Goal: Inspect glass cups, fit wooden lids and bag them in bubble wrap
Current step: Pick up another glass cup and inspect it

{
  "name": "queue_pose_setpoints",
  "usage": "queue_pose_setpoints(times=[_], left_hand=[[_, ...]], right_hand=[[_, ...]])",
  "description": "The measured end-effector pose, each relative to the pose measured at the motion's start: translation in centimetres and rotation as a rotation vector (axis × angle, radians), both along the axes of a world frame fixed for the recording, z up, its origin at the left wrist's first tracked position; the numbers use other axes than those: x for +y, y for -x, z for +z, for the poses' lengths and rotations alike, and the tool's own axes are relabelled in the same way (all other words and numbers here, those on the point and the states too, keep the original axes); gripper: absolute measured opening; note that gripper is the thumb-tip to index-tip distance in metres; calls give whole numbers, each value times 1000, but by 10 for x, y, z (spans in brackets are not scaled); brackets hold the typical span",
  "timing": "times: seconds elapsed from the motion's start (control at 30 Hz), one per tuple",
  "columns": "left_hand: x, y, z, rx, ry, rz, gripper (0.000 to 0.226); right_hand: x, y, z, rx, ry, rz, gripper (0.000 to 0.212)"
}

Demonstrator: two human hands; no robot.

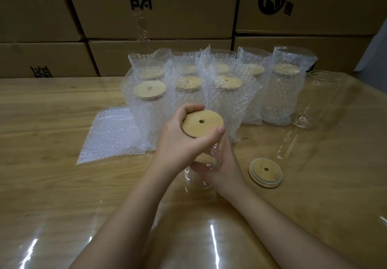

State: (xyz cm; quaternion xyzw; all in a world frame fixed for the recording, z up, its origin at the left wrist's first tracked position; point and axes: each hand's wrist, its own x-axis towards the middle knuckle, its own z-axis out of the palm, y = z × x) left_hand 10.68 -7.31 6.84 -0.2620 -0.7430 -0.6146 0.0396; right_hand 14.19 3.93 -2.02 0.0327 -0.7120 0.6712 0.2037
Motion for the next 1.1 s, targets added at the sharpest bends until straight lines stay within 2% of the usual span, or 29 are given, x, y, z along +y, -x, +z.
queue_pose_setpoints(times=[0.2,0.37,0.43,0.5,0.57,0.67,0.73,0.8,0.9,0.97,1.07,1.1], left_hand=[[-2,9,1,5,-15,-72,53],[8,0,-18,24,-261,-15,44],[12,-1,-30,-50,-400,-23,45],[14,0,-46,-206,-504,-26,56],[15,-3,-58,-285,-487,12,60],[12,-5,-69,-308,-429,17,50],[0,0,-67,-273,-315,6,46],[-23,10,-66,-68,-62,60,38],[-71,33,-66,262,359,285,23],[-105,47,-63,379,570,454,23],[-152,66,-66,532,886,455,13],[-162,71,-69,545,971,441,23]], right_hand=[[1,0,-1,3,-7,14,83],[-1,-1,2,26,11,19,93],[-2,-3,5,46,18,9,92],[-2,-5,6,66,40,9,87],[-3,-6,6,59,66,2,87],[-3,-2,9,-14,188,9,104],[0,2,10,-83,295,0,109],[7,7,7,-134,373,-21,97],[14,11,2,-176,411,-35,89],[14,12,1,-204,397,-25,92],[13,12,3,-232,391,-4,95],[12,12,4,-237,390,-3,94]])
